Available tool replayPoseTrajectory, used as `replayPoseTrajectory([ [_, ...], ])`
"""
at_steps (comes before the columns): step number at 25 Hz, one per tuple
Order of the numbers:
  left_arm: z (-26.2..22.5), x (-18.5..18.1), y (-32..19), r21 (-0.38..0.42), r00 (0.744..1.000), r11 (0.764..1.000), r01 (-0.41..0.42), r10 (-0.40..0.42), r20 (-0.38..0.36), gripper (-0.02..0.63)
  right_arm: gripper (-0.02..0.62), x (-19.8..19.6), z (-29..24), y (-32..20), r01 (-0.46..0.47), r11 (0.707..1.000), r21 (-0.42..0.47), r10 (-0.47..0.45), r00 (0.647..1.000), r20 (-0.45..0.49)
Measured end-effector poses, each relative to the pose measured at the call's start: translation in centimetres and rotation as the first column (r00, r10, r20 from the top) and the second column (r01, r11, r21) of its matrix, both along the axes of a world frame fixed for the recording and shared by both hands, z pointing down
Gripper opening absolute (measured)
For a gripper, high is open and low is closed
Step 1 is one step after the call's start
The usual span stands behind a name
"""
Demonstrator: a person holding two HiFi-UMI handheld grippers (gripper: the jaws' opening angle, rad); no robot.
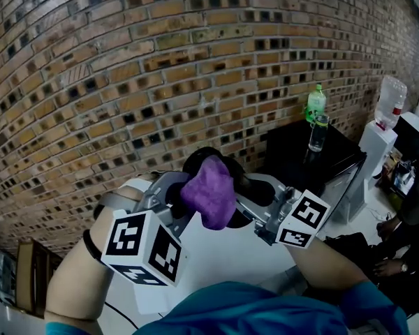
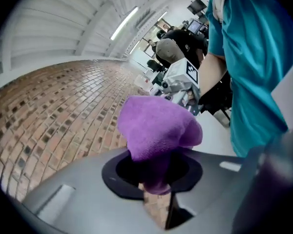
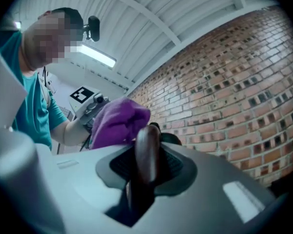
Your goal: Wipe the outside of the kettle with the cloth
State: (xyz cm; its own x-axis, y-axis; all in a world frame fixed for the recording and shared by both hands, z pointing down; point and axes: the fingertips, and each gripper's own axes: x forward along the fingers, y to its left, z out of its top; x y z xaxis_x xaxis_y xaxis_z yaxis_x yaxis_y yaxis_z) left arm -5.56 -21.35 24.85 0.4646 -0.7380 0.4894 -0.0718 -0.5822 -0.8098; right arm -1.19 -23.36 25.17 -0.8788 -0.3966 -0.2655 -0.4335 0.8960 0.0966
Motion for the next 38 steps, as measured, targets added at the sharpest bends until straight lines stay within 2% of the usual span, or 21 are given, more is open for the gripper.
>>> replayPoseTrajectory([
  [3,2.3,0.7,-0.2,-0.006,0.994,1.0,-0.028,0.028,0.11,0.081,0.089,-1.2,1.0,1.0,0.038,0.999,0.002,-0.038,0.999,-0.033],
  [6,4.1,1.4,0.7,-0.058,0.989,0.997,-0.06,0.067,0.132,0.081,0.089,-1.7,1.2,1.8,0.077,0.997,0.0,-0.077,0.996,-0.034],
  [10,4.0,1.0,1.9,-0.118,0.994,0.989,-0.089,0.096,0.054,0.081,0.089,-0.5,0.7,2.7,0.107,0.994,0.011,-0.107,0.994,-0.001],
  [13,1.9,-0.9,2.3,-0.132,0.994,0.987,-0.088,0.079,-0.071,0.081,0.089,0.7,-0.1,3.4,0.137,0.99,0.023,-0.138,0.99,0.037],
  [15,0.4,-2.3,2.0,-0.14,0.987,0.989,-0.055,0.033,-0.156,0.081,0.089,1.7,-0.6,3.9,0.17,0.985,0.019,-0.171,0.982,0.081],
  [17,0.3,-3.9,1.2,-0.144,0.983,0.989,-0.023,-0.004,-0.181,0.081,0.089,2.5,-1.0,4.5,0.204,0.979,0.028,-0.206,0.972,0.111],
  [20,1.4,-5.1,0.4,-0.183,0.984,0.983,-0.014,-0.019,-0.178,0.081,0.089,3.2,-1.6,5.9,0.246,0.967,0.065,-0.253,0.96,0.119],
  [24,3.4,-7.3,-0.9,-0.193,0.991,0.98,0.054,-0.076,-0.106,0.081,0.089,3.4,-2.8,8.0,0.324,0.94,0.111,-0.336,0.933,0.129],
  [27,2.4,-9.3,-2.1,-0.154,0.987,0.983,0.101,-0.119,-0.107,0.081,0.089,2.7,-2.6,8.9,0.359,0.925,0.122,-0.371,0.924,0.092],
  [29,0.4,-9.2,-1.9,-0.103,0.988,0.991,0.083,-0.095,-0.121,0.081,0.089,1.9,-1.4,9.2,0.374,0.922,0.101,-0.38,0.924,0.048],
  [31,-1.1,-7.6,-0.5,-0.064,0.994,0.998,0.019,-0.026,-0.105,0.081,0.089,1.0,0.0,9.3,0.38,0.922,0.075,-0.382,0.924,0.007],
  [32,-1.3,-6.4,0.3,-0.056,0.997,0.998,-0.013,0.008,-0.08,0.081,0.089,0.6,0.7,9.5,0.384,0.921,0.065,-0.384,0.923,-0.013],
  [34,-0.4,-4.7,1.2,-0.052,0.998,0.997,-0.056,0.057,0.02,0.081,0.089,-0.5,1.7,10.0,0.403,0.914,0.047,-0.401,0.915,-0.044],
  [36,1.4,-4.3,1.0,-0.058,0.988,0.996,-0.07,0.078,0.137,0.081,0.089,-1.2,2.0,10.4,0.427,0.904,0.028,-0.425,0.904,-0.042],
  [38,2.8,-4.9,0.3,-0.068,0.977,0.995,-0.073,0.085,0.195,0.08,0.089,-1.3,2.2,10.5,0.438,0.899,0.006,-0.438,0.899,-0.023],
])
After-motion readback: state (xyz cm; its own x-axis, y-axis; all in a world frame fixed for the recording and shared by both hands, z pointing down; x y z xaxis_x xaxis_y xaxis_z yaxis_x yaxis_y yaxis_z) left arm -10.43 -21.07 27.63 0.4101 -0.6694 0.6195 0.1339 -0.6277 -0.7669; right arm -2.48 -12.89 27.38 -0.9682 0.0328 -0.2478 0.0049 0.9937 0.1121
